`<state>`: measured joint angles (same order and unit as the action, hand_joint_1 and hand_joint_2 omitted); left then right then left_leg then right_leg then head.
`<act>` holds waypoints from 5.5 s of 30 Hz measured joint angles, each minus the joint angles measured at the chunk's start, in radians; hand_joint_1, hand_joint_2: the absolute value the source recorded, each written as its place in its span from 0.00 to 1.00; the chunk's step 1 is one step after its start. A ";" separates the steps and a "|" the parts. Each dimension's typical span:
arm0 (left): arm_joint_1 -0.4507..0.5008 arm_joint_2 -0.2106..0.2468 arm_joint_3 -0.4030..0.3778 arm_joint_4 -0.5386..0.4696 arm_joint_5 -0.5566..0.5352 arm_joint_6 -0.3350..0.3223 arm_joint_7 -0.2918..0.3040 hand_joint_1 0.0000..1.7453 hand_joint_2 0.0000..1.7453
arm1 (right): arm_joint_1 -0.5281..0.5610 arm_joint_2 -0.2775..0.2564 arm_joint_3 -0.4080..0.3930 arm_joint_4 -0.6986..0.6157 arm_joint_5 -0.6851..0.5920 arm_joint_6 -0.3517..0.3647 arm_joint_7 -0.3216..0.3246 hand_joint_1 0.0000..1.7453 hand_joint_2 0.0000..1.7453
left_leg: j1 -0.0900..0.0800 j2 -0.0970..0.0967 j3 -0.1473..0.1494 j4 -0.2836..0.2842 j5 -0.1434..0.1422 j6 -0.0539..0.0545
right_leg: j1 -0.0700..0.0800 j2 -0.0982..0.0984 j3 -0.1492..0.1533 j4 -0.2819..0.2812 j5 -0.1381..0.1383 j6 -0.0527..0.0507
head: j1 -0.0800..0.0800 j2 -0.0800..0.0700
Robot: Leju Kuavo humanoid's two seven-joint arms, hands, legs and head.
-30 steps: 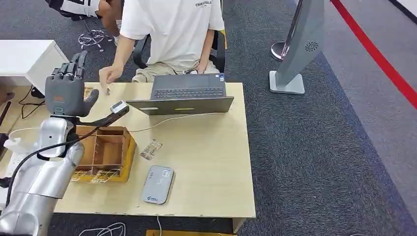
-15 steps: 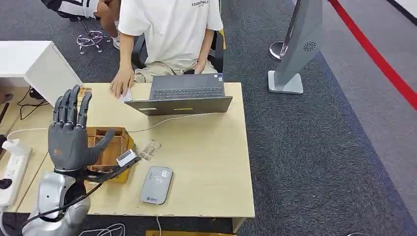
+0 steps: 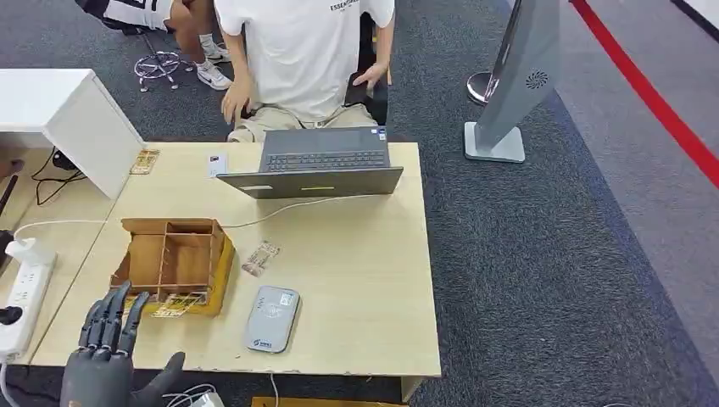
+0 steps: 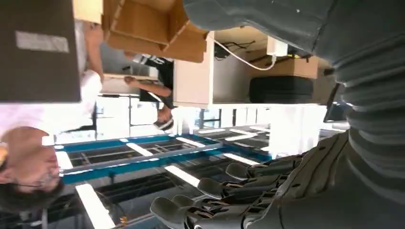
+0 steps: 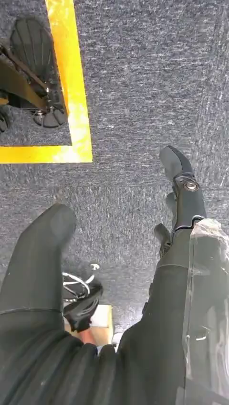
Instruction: Pass the card to the sensor for recognition and then transmit it.
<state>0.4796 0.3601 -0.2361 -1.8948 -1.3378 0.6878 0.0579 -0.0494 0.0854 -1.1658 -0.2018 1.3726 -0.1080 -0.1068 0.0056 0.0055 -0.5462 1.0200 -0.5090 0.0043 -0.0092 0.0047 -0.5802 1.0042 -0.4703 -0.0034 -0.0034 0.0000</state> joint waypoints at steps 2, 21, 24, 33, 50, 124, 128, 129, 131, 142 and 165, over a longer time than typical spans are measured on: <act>0.019 0.000 0.006 0.000 -0.006 0.002 -0.029 0.00 1.00 | -0.001 0.000 0.000 0.000 0.003 0.000 -0.001 0.00 1.00 | 0.000 0.000 0.000 0.000 0.000 0.000 | 0.000 0.000 0.000 0.000 0.000 0.000 | 0.001 0.000; 0.064 -0.190 0.421 0.053 0.050 0.003 -0.686 0.00 1.00 | -0.003 0.000 0.002 0.000 0.039 0.015 -0.019 0.00 1.00 | 0.000 -0.002 0.001 0.000 0.000 0.000 | 0.000 -0.002 0.001 0.000 0.000 0.000 | 0.001 0.000; 0.031 -0.241 0.525 0.115 0.054 0.003 -0.741 0.00 1.00 | -0.004 0.000 0.003 0.000 0.041 0.015 -0.019 0.00 1.00 | 0.000 -0.003 0.001 0.000 0.001 0.000 | 0.000 -0.003 0.002 0.000 0.000 0.000 | 0.002 0.000; -0.048 -0.291 0.691 0.297 0.031 0.003 -0.753 0.00 1.00 | -0.004 0.000 0.003 0.000 0.043 0.013 -0.018 0.00 1.00 | 0.000 -0.004 0.001 0.000 0.001 0.000 | 0.000 -0.003 0.002 0.000 0.000 0.000 | 0.002 0.000; -0.222 -0.333 0.717 0.467 -0.055 0.004 -0.755 0.00 1.00 | -0.011 0.000 0.022 0.000 0.077 0.013 -0.013 0.00 1.00 | 0.000 -0.005 0.001 0.000 0.001 0.001 | 0.000 -0.004 0.002 0.000 0.001 -0.001 | 0.001 0.000; -0.368 -0.259 0.443 0.605 -0.050 0.005 -0.530 1.00 1.00 | -0.016 -0.006 0.045 0.000 0.076 0.029 -0.009 0.00 1.00 | 0.000 -0.004 0.002 0.001 0.001 0.001 | 0.000 -0.003 0.002 0.000 0.001 -0.001 | 0.001 0.000; -0.373 -0.256 0.433 0.620 -0.044 0.005 -0.509 1.00 1.00 | -0.016 -0.007 0.045 0.000 0.074 0.029 -0.008 0.00 1.00 | 0.000 -0.004 0.002 0.001 0.001 0.001 | 0.000 -0.003 0.002 0.000 0.001 -0.001 | 0.001 0.000; -0.373 -0.255 0.431 0.623 -0.043 0.005 -0.505 1.00 1.00 | -0.016 -0.007 0.045 0.000 0.073 0.029 -0.008 0.00 1.00 | 0.000 -0.004 0.002 0.001 0.001 0.001 | 0.000 -0.003 0.002 0.000 0.001 -0.001 | 0.001 0.000; -0.373 -0.255 0.428 0.629 -0.044 0.005 -0.500 1.00 1.00 | -0.016 -0.007 0.045 0.000 0.073 0.029 -0.008 0.00 1.00 | 0.000 -0.004 0.002 0.001 0.001 0.001 | 0.000 -0.003 0.002 0.000 0.001 -0.001 | 0.001 0.000; -0.365 -0.232 0.319 0.510 -0.065 0.006 -0.350 1.00 1.00 | -0.016 -0.007 0.043 0.000 0.061 0.028 0.002 0.00 1.00 | 0.000 -0.004 0.002 0.001 0.002 0.001 | 0.000 -0.003 0.002 0.000 0.001 -0.001 | 0.001 0.000; -0.372 -0.047 -0.049 0.132 -0.027 -0.109 -0.138 0.00 1.00 | -0.013 -0.007 0.030 0.000 0.034 0.013 0.005 0.00 1.00 | 0.000 -0.003 0.002 0.001 0.002 0.001 | 0.000 -0.003 0.002 0.000 0.001 -0.001 | 0.001 0.000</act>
<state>0.1076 0.3128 -0.2853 -1.7628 -1.3649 0.5791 -0.0806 -0.0622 0.0782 -1.1360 -0.2014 1.4069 -0.0946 -0.1015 0.0056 0.0021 -0.5442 1.0207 -0.5073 0.0051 -0.0091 0.0019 -0.5784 1.0043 -0.4690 -0.0042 -0.0023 0.0000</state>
